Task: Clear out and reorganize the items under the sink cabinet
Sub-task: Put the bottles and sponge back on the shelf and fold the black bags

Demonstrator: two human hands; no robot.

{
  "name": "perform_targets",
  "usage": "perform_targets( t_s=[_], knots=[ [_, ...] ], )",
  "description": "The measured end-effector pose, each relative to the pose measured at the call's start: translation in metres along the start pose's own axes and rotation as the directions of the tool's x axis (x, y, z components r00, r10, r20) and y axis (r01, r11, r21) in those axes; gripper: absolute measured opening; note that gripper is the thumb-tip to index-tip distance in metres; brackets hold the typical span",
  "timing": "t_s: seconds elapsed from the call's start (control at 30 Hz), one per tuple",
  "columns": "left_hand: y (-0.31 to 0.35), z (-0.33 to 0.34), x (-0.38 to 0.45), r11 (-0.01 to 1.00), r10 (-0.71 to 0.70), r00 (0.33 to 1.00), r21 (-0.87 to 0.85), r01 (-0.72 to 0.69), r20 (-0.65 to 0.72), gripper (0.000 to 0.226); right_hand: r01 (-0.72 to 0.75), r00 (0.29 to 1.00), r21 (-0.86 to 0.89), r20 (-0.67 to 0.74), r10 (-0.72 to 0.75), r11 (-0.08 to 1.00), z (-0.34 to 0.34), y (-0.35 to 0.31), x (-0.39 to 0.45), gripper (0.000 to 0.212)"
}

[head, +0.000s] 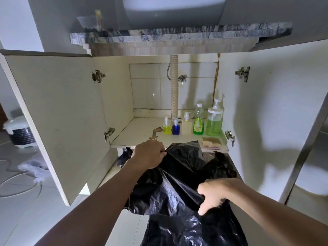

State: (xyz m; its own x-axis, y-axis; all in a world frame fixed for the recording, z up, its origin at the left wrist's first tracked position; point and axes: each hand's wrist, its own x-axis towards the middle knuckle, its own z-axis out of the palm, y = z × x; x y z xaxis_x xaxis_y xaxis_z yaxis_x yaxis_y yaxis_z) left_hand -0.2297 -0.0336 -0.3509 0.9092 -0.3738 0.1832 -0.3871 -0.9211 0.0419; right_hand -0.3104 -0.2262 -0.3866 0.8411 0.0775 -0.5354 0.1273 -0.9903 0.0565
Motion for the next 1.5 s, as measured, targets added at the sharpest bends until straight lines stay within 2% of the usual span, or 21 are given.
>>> perform_targets(
  t_s=[0.1, 0.23, 0.3, 0.43, 0.5, 0.57, 0.63, 0.7, 0.8, 0.87, 0.93, 0.97, 1.0, 1.03, 1.1, 1.2, 1.27, 1.3, 1.4, 1.47, 1.5],
  knots=[
    [-0.004, 0.003, 0.001, 1.0, 0.005, 1.0, -0.017, -0.005, -0.026, 0.036, -0.075, 0.992, -0.094, -0.11, 0.064, 0.993, -0.005, 0.009, 0.006, 0.02],
    [-0.009, 0.006, 0.003, 0.995, 0.059, 0.997, -0.082, -0.064, -0.058, 0.067, -0.213, 0.935, -0.077, -0.304, 0.181, 0.974, -0.008, 0.023, 0.01, 0.025],
    [-0.008, 0.003, 0.004, 0.99, 0.125, 0.992, -0.065, -0.124, 0.012, 0.075, -0.262, 0.874, -0.019, -0.429, 0.228, 0.965, -0.009, 0.031, 0.012, 0.024],
    [-0.003, 0.001, 0.001, 0.992, 0.125, 0.95, -0.015, -0.126, 0.286, 0.064, -0.33, 0.788, 0.114, -0.514, 0.34, 0.937, -0.011, 0.049, 0.009, 0.024],
    [-0.005, 0.003, 0.002, 0.995, 0.077, 0.944, 0.039, -0.095, 0.319, 0.051, -0.35, 0.782, 0.161, -0.491, 0.383, 0.923, -0.013, 0.058, 0.004, 0.026],
    [-0.008, 0.004, 0.003, 0.998, 0.05, 0.951, 0.027, -0.061, 0.306, 0.041, -0.353, 0.828, 0.142, -0.413, 0.38, 0.925, -0.016, 0.065, 0.0, 0.023],
    [-0.009, 0.002, 0.003, 0.998, 0.055, 0.957, -0.023, -0.05, 0.283, 0.033, -0.334, 0.871, 0.115, -0.342, 0.353, 0.936, -0.021, 0.066, -0.005, 0.021],
    [-0.006, -0.003, 0.002, 0.994, 0.096, 0.958, -0.077, -0.078, 0.271, 0.027, -0.282, 0.88, 0.144, -0.356, 0.315, 0.949, -0.03, 0.06, -0.015, 0.031],
    [0.002, -0.01, 0.002, 0.983, 0.165, 0.959, -0.117, -0.141, 0.231, 0.026, -0.064, 0.79, 0.184, -0.591, 0.163, 0.981, -0.042, 0.042, -0.027, 0.026],
    [0.008, -0.014, 0.001, 0.975, 0.191, 0.962, -0.146, -0.164, 0.193, 0.026, 0.146, 0.719, 0.183, -0.695, 0.023, 0.972, -0.042, 0.029, -0.024, 0.068],
    [0.014, -0.017, 0.0, 0.965, 0.208, 0.963, -0.194, -0.174, 0.171, 0.028, 0.204, 0.81, 0.24, -0.587, -0.025, 0.949, -0.03, 0.021, -0.014, 0.096],
    [0.016, -0.018, -0.001, 0.962, 0.216, 0.962, -0.207, -0.18, 0.168, 0.029, 0.146, 0.866, 0.242, -0.5, -0.006, 0.959, -0.021, 0.02, -0.006, 0.092],
    [0.017, -0.019, -0.001, 0.961, 0.222, 0.962, -0.204, -0.187, 0.161, 0.029, 0.07, 0.903, 0.209, -0.429, 0.027, 0.975, -0.012, 0.024, 0.002, 0.077],
    [0.016, -0.02, -0.001, 0.963, 0.224, 0.963, -0.186, -0.194, 0.153, 0.029, -0.006, 0.92, 0.176, -0.384, 0.074, 0.984, -0.005, 0.032, 0.01, 0.058],
    [0.011, -0.019, -0.002, 0.973, 0.212, 0.963, -0.131, -0.192, 0.169, 0.03, -0.114, 0.898, 0.177, -0.402, 0.178, 0.978, 0.001, 0.052, 0.019, 0.032],
    [0.002, -0.008, 0.0, 0.989, 0.143, 0.914, -0.088, -0.118, 0.38, 0.046, -0.116, 0.823, 0.21, -0.527, 0.212, 0.971, -0.004, 0.077, 0.025, 0.028],
    [0.0, 0.005, 0.001, 0.994, 0.068, 0.858, 0.036, -0.1, 0.51, 0.043, -0.109, 0.836, 0.213, -0.509, 0.205, 0.971, -0.008, 0.08, 0.025, 0.022],
    [0.0, 0.014, 0.001, 0.989, 0.032, 0.857, 0.105, -0.1, 0.514, 0.037, -0.109, 0.866, 0.21, -0.459, 0.197, 0.972, -0.008, 0.079, 0.025, 0.022],
    [-0.004, 0.037, 0.001, 0.969, -0.05, 0.932, 0.242, -0.042, 0.358, 0.028, -0.219, 0.919, 0.162, -0.297, 0.259, 0.962, 0.002, 0.077, 0.029, 0.042],
    [-0.003, 0.045, 0.002, 0.969, -0.08, 0.972, 0.246, 0.023, 0.222, 0.027, -0.277, 0.863, 0.15, -0.394, 0.315, 0.949, 0.003, 0.076, 0.029, 0.035],
    [-0.002, 0.045, 0.004, 0.976, -0.091, 0.985, 0.21, 0.059, 0.144, 0.026, -0.288, 0.799, 0.18, -0.497, 0.34, 0.941, 0.0, 0.076, 0.027, 0.029]
  ],
)
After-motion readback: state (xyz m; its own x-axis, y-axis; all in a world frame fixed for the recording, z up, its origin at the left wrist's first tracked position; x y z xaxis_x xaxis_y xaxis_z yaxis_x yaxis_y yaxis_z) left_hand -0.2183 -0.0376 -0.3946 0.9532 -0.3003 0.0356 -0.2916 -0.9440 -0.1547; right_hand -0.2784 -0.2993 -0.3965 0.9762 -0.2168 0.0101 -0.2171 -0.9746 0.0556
